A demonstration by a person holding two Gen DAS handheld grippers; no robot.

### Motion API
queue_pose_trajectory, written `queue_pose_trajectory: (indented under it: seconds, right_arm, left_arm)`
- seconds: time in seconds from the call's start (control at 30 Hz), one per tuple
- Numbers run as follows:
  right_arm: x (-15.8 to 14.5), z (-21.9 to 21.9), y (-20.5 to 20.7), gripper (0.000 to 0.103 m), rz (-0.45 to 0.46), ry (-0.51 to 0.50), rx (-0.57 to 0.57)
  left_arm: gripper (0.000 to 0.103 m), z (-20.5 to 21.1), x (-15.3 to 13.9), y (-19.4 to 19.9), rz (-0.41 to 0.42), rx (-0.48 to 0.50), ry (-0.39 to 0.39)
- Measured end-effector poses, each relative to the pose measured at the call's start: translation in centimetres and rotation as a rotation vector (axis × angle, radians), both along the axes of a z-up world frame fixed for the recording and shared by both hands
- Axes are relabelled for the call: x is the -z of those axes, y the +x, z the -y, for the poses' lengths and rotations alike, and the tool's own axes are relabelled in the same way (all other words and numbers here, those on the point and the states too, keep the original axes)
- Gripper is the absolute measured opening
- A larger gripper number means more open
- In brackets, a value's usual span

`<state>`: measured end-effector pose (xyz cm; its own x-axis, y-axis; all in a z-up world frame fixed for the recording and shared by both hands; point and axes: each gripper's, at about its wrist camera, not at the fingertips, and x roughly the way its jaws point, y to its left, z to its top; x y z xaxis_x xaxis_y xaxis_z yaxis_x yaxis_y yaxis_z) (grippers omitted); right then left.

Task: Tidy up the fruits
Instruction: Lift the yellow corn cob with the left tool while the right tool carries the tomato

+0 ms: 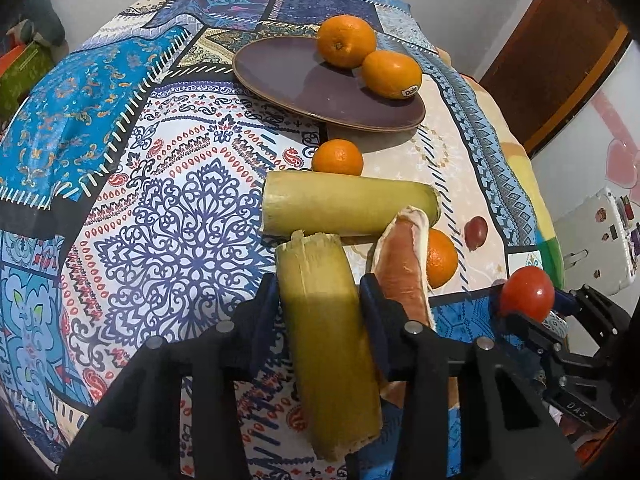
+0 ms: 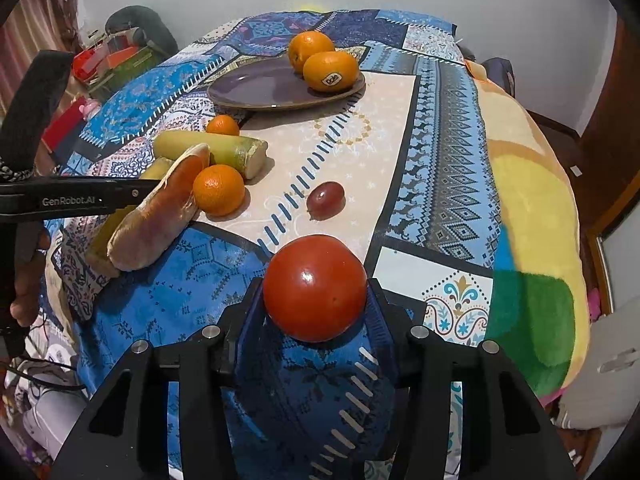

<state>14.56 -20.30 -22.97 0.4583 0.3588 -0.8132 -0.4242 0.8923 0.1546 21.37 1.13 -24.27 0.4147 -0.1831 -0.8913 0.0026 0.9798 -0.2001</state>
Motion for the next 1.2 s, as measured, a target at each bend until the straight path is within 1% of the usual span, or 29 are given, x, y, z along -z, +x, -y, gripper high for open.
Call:
queue_pose_trajectory:
  seconds: [0.07, 0.17, 0.37, 0.43, 0.6, 0.9, 1.2]
  right_arm:
    - [-0.4, 0.1, -0.1, 0.045, 0.012, 0.003, 0.002]
    - [-1.0, 0.2, -0.1, 0.045, 0.027, 0.009, 0.005]
    - [-2.4, 0.1, 0.4, 0.045, 0.070, 0.012, 0.008]
    - [-3.0, 0.0, 0.6, 0.045, 0.088, 0.015, 0.009]
    - [-4.8, -0.4, 1.6, 0.045, 0.134, 0.016, 0.003]
    - [-7.6, -1.4, 3.7, 0.045, 0.212, 0.038, -0.004]
    - [-9.8, -2.7, 6.1, 0.045, 0.270, 0.053, -0.018]
  left_arm:
    - [0.041, -0.1, -0.3, -0.3, 0.006, -0.005, 0.004]
    - [0.041, -0.3, -1.5, -1.2, 0.042, -0.010, 0.008]
    - [0.040, -0.9, -5.4, -3.1, 0.148, -0.013, 0.041]
    - [0.039, -1.3, -6.9, -3.7, 0.184, -0.017, 0.040]
    - [0.038, -1.9, -9.1, -4.2, 0.237, -0.031, 0.029]
    - [0.038, -2.3, -12.0, -2.2, 0.315, -0.043, 0.034]
    - [0.038, -2.3, -13.3, 0.6, 0.358, -0.033, 0.044]
